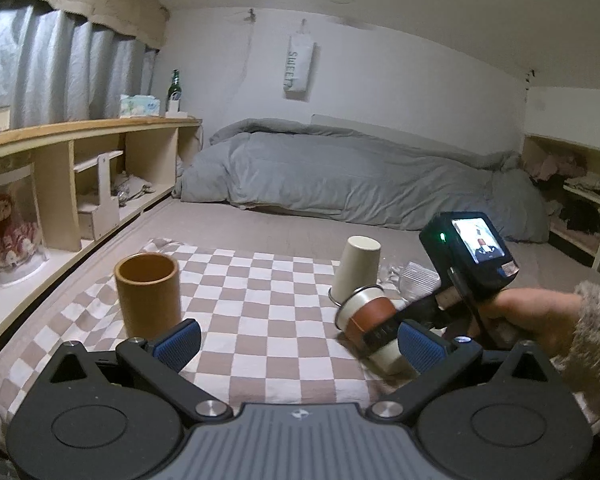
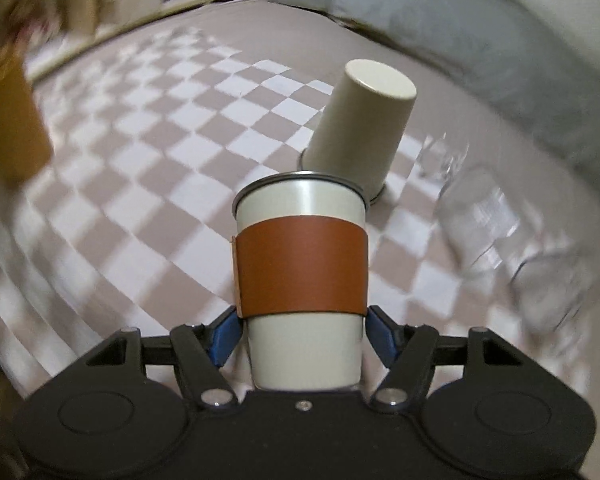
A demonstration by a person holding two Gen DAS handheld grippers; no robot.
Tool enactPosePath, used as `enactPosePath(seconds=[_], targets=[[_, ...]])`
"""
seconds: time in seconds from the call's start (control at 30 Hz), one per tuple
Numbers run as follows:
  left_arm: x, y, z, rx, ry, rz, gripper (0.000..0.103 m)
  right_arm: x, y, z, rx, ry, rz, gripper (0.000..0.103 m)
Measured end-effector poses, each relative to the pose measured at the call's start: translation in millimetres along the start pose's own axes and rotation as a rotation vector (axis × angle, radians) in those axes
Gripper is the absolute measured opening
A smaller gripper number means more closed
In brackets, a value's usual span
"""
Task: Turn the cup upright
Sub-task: 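Lift the brown-sleeved cup with the right gripper and rotate it upright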
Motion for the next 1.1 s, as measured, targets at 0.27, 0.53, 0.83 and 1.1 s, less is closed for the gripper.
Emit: enactPosePath(seconds=[0.27, 0.53, 0.83, 1.1], targets=[[-6, 24, -6, 0.029, 0.024, -0.093, 0.103, -24, 36, 14, -0.295, 0.028, 0.349, 0.068], [-36, 31, 10, 0.071, 0.068, -0.082, 0.103, -30, 65, 18, -0.354, -0.015, 0.384, 0.069], [-91, 18, 84, 0.14, 0.23, -0.12, 0.099, -19, 62, 15, -0.38, -0.087, 0.253, 0.075], [-82, 0, 180, 0.084, 0.445, -0.11, 0.093, -5, 49, 1, -0.378, -0.157, 0.162, 0.078]])
Point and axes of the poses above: each gripper's, at about its wrist camera, not at the fingertips, and z roughly the way its jaws point, y to its left, x to its underside, the point moved 8 cm from there along z, roughly the way its jaws point, and after that the axes turned 13 degrees about y, right-handed, at the moved point
